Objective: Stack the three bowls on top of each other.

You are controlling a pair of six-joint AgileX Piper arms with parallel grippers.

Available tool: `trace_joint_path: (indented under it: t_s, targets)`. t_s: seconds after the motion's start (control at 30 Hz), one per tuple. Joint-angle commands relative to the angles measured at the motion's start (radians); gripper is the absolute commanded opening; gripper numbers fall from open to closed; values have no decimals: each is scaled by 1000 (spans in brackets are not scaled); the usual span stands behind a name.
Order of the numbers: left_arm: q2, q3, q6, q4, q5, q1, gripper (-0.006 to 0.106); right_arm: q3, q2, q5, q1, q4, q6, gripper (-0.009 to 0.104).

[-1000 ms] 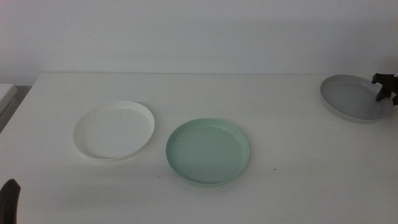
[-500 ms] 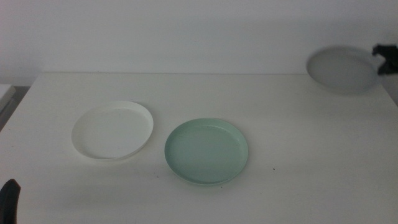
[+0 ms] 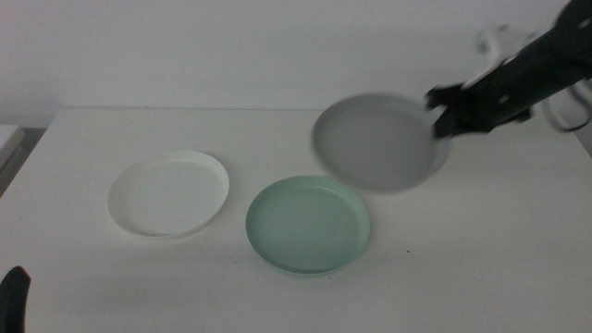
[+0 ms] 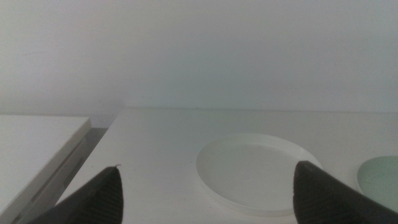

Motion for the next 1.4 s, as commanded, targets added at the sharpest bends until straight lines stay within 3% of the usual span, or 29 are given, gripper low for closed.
trace_joint_path:
  t_s: [0.0,0.33,0.87,1.37]
  targets:
    - [-4,0,-7,-2,-8,3,94,47,-17,-28,61,2,0,-2]
    - [-4,0,-7,-2,-8,3,94,139,7,-213,242,2,84,-2]
    - [-4,0,-7,-2,-8,3,94,139,103,-220,246,34,73,-2]
    - [-4,0,-7,-2,-8,3,94,139,115,-253,265,5,75,-2]
